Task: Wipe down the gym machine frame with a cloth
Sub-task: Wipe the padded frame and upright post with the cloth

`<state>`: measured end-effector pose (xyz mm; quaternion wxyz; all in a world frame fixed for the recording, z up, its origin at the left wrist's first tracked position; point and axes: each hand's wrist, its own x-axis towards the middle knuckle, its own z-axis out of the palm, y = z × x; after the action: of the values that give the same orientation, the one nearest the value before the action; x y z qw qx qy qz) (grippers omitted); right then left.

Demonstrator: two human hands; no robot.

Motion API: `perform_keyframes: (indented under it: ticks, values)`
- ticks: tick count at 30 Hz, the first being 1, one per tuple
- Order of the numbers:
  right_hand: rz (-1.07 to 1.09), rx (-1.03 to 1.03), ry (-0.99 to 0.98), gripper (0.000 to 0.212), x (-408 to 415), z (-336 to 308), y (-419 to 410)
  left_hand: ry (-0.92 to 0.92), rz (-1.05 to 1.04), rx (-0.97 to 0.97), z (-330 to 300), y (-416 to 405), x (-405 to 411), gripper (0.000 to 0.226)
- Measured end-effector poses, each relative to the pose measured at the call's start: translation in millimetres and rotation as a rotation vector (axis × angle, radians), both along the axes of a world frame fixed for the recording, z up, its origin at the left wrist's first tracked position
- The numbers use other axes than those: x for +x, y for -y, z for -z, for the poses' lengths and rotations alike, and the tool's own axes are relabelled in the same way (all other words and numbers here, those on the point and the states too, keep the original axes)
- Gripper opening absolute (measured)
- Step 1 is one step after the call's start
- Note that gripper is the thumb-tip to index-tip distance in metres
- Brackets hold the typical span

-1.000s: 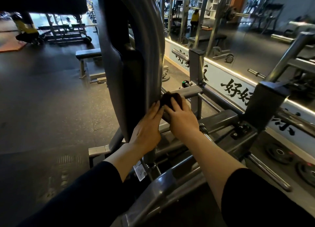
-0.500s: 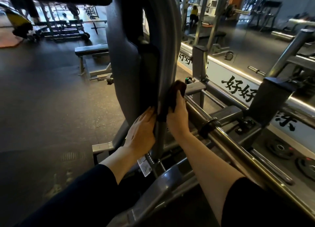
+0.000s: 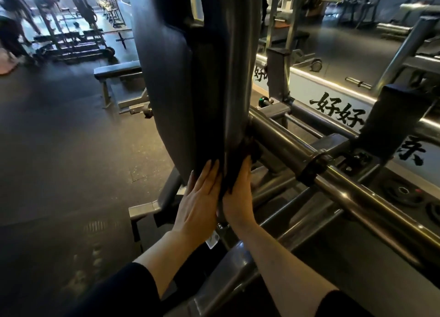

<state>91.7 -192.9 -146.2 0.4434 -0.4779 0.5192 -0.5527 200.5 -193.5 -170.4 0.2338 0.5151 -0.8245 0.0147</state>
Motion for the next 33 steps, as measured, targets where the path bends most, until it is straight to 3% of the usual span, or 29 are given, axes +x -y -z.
perform_keyframes:
  ticks: [3, 4, 6, 9, 11, 14, 17, 21, 23, 28, 31, 33]
  values:
    - [-0.073, 0.151, -0.053, 0.139, 5, 62, -8, 0.04, 0.011, -0.021, 17, 5, 6, 0.065]
    - [-0.09, 0.139, -0.05, 0.147, 4, 79, -7, 0.067, 0.011, -0.034, 22, 5, 8, 0.069]
    - [-0.04, 0.107, -0.039, 0.139, 3, 88, 2, 0.109, 0.014, -0.066, 32, 5, 8, 0.071]
    - [0.058, -0.081, -0.14, 0.083, -3, 58, 17, 0.065, 0.02, -0.119, 47, 7, 3, 0.066]
    - [0.058, -0.178, -0.144, 0.07, -10, 66, 25, 0.062, 0.005, -0.133, 59, 10, -7, 0.078]
    - [-0.001, -0.083, 0.023, 0.055, -15, 115, 17, 0.092, -0.064, -0.175, 82, 15, -19, 0.079]
    - [-0.086, -0.008, -0.016, 0.033, -25, 155, 16, 0.15, -0.111, -0.232, 108, 24, -22, 0.083]
    - [-0.054, -0.287, 0.025, 0.06, -32, 120, 45, 0.147, -0.108, -0.326, 136, 34, -19, 0.068]
    - [-0.062, -0.366, 0.099, 0.059, -30, 128, 54, 0.126, -0.11, -0.384, 145, 41, -19, 0.067]
    - [-0.086, -0.203, 0.239, 0.054, -24, 192, 51, 0.141, -0.095, -0.523, 162, 61, -13, 0.077]
    - [0.012, -0.361, 0.256, 0.052, -16, 184, 66, 0.167, -0.065, -0.627, 168, 71, -6, 0.078]
    - [0.08, -0.481, 0.158, 0.053, -10, 191, 71, 0.164, -0.054, -0.706, 170, 78, -5, 0.071]
